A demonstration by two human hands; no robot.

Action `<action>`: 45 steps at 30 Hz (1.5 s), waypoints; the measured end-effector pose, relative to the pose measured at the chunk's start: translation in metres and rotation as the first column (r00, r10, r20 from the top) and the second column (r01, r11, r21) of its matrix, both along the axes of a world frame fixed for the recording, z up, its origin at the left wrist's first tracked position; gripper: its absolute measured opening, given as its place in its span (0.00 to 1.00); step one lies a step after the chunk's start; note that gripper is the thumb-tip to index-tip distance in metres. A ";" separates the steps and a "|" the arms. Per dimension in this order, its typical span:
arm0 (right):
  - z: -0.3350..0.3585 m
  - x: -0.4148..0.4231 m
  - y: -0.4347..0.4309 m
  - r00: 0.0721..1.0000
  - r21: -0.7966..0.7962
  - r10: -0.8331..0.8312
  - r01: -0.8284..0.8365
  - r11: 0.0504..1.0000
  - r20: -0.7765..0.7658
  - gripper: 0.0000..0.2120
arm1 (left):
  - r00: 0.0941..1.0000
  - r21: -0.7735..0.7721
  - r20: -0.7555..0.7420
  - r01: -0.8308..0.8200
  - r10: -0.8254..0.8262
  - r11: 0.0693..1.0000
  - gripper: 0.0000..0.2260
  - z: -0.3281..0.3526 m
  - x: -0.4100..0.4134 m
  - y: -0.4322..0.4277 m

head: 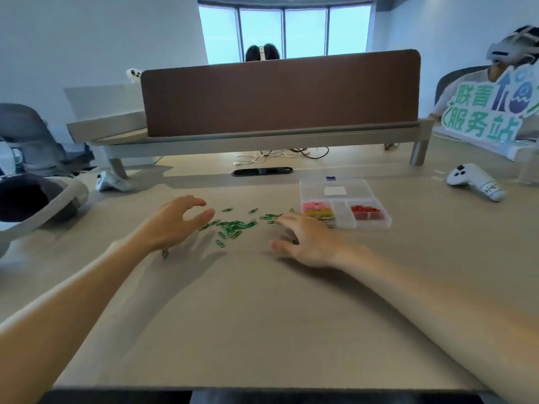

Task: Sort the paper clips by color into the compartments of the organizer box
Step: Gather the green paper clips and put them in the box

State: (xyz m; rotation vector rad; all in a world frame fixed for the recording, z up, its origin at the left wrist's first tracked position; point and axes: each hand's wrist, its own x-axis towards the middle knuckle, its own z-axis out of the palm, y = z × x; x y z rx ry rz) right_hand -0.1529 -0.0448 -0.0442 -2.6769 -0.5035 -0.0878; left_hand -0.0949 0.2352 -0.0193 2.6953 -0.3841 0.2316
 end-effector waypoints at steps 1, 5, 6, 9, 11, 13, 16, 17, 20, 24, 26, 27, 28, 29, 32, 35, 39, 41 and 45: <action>-0.002 0.000 0.001 1.000 -0.017 -0.015 0.016 1.000 0.003 0.34 | 0.998 0.002 -0.055 -0.032 0.032 0.999 0.38 -0.006 -0.007 0.014; -0.008 0.000 0.000 0.997 -0.036 -0.077 0.077 0.996 0.007 0.42 | 0.975 0.066 -0.216 -0.032 0.045 0.997 0.50 -0.034 -0.030 0.043; -0.009 0.000 0.001 0.996 -0.051 -0.092 0.092 0.995 0.000 0.45 | 0.979 0.129 -0.199 -0.027 0.052 0.991 0.51 -0.038 -0.032 0.042; -0.011 0.008 0.002 0.990 -0.103 -0.138 0.135 0.985 -0.021 0.51 | 0.986 0.233 -0.151 -0.036 0.073 0.972 0.53 -0.039 -0.033 0.028; -0.011 0.016 0.004 0.987 -0.128 -0.157 0.152 0.980 -0.025 0.53 | 0.987 0.252 -0.148 -0.017 0.056 0.967 0.54 -0.037 -0.027 0.015; -0.012 0.027 0.007 0.985 -0.145 -0.168 0.163 0.976 -0.025 0.53 | 0.989 0.256 -0.147 0.027 0.011 0.966 0.54 -0.036 -0.018 0.000; -0.015 0.047 0.012 0.985 -0.168 -0.172 0.166 0.972 -0.021 0.51 | 0.989 0.241 -0.136 0.093 -0.062 0.966 0.55 -0.036 -0.003 -0.026; -0.016 0.054 0.014 0.986 -0.175 -0.168 0.162 0.971 -0.018 0.49 | 0.988 0.238 -0.135 0.108 -0.077 0.965 0.55 -0.036 0.003 -0.033; -0.015 0.070 0.018 0.989 -0.192 -0.145 0.141 0.971 -0.007 0.43 | 0.983 0.230 -0.152 0.132 -0.099 0.964 0.57 -0.036 0.021 -0.049; -0.016 0.084 0.023 0.997 -0.099 -0.081 0.081 0.992 0.011 0.29 | 0.980 0.205 -0.129 0.176 -0.152 0.963 0.59 -0.036 0.039 -0.067; -0.017 0.086 0.021 1.000 0.013 -0.014 0.014 1.000 0.023 0.23 | 0.963 0.173 -0.118 0.259 -0.241 0.950 0.53 -0.036 0.045 -0.077; -0.016 0.086 0.021 0.999 0.094 0.022 -0.026 0.995 0.044 0.20 | 0.951 0.145 -0.105 0.305 -0.292 0.941 0.48 -0.036 0.045 -0.081; -0.015 0.085 0.019 0.997 0.190 0.035 -0.047 0.981 0.070 0.18 | 0.938 0.115 -0.099 0.344 -0.334 0.932 0.44 -0.037 0.044 -0.085; -0.014 0.084 0.015 0.995 0.288 0.023 -0.050 0.956 0.096 0.16 | 0.928 0.092 -0.101 0.367 -0.358 0.926 0.43 -0.037 0.044 -0.089; -0.006 0.079 0.000 0.982 0.474 -0.110 0.025 0.880 0.151 0.16 | 0.926 0.093 -0.152 0.363 -0.347 0.927 0.51 -0.039 0.044 -0.092; 0.006 0.073 -0.022 0.940 0.542 -0.235 0.066 0.838 0.249 0.14 | 0.918 0.077 -0.115 0.389 -0.379 0.918 0.46 -0.038 0.042 -0.096; 0.013 0.063 -0.068 0.837 0.508 -0.452 0.257 0.822 0.307 0.12 | 0.875 0.113 -0.105 0.483 -0.473 0.868 0.39 -0.039 0.036 -0.115; 0.012 0.056 -0.097 0.787 0.412 -0.532 0.392 0.822 0.312 0.12 | 0.852 0.137 -0.108 0.524 -0.513 0.841 0.35 -0.041 0.032 -0.128; 0.004 0.046 -0.147 0.737 0.211 -0.646 0.612 0.763 0.199 0.20 | 0.794 0.120 -0.078 0.608 -0.603 0.785 0.23 -0.043 0.027 -0.150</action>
